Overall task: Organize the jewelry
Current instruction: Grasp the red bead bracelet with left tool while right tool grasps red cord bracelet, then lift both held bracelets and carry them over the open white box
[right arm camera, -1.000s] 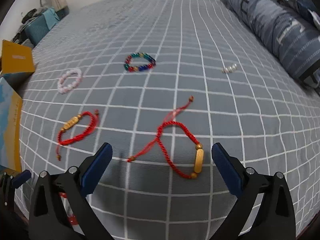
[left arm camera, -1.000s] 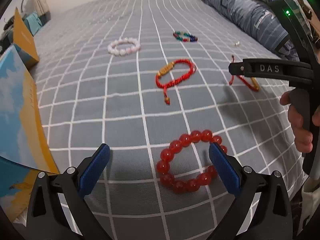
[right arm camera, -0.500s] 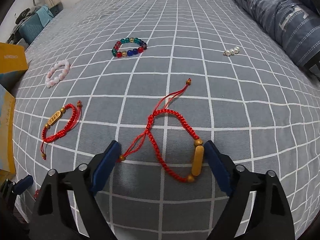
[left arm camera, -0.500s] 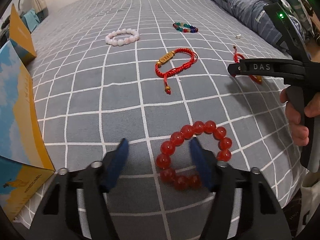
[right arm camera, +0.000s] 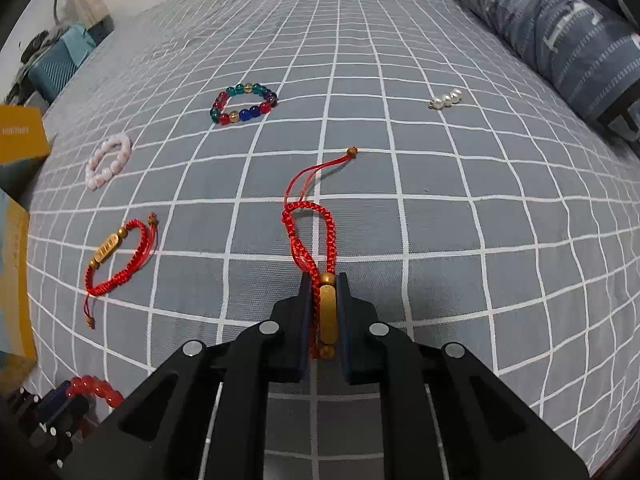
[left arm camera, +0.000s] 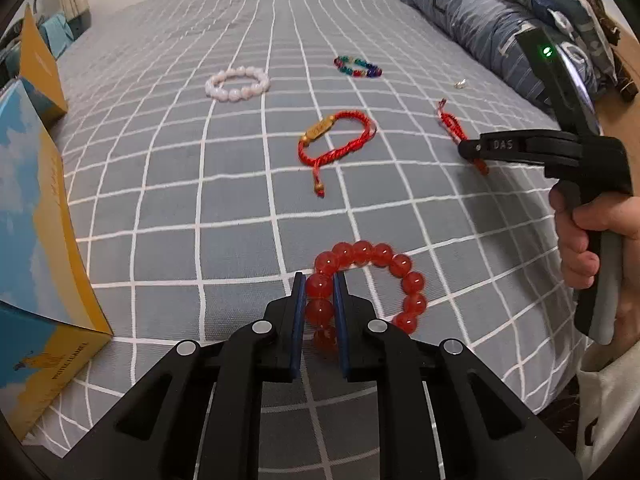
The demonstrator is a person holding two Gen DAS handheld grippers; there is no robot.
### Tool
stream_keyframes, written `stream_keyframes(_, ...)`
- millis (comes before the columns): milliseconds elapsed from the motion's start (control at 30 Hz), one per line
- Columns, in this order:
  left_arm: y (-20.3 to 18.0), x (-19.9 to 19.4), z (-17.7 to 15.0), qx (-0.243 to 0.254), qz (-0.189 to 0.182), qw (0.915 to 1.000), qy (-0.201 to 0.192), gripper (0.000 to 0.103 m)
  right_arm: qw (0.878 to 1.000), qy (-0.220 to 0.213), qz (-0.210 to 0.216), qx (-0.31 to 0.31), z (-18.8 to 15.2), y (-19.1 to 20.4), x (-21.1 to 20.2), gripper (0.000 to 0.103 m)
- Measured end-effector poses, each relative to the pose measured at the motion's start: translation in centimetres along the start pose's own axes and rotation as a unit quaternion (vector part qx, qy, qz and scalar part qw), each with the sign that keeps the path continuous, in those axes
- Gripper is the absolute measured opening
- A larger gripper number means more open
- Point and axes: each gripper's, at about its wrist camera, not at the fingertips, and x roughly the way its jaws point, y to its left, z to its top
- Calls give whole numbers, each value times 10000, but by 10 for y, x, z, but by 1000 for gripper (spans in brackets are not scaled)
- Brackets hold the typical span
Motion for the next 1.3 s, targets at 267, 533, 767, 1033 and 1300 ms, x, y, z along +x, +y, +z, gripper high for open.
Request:
stream_keyframes(267,-2,-9,2,12,-28,10000,-83,13,10000,-24,-41,-2,0,2,-3,11)
stream_keyframes(533,-5,-24,7,23,-51,9996,-265,13,9998,-182,-76,21,-1,1,-14,11)
stream_keyframes(767,-13,-38,13,90,-25,9988,-473,13,9993,-344,-113,-67,-9,3,-30,11)
stream_keyframes(1033,-17,-53,19,82,14,9976,-687,13,9983,-563,-36,-112,-16,3,-54,11)
stream_keyframes(1300,-15,-70,21,80,82,9956,-928,13,9968,-784,-8,-129,-23,3,-75,11)
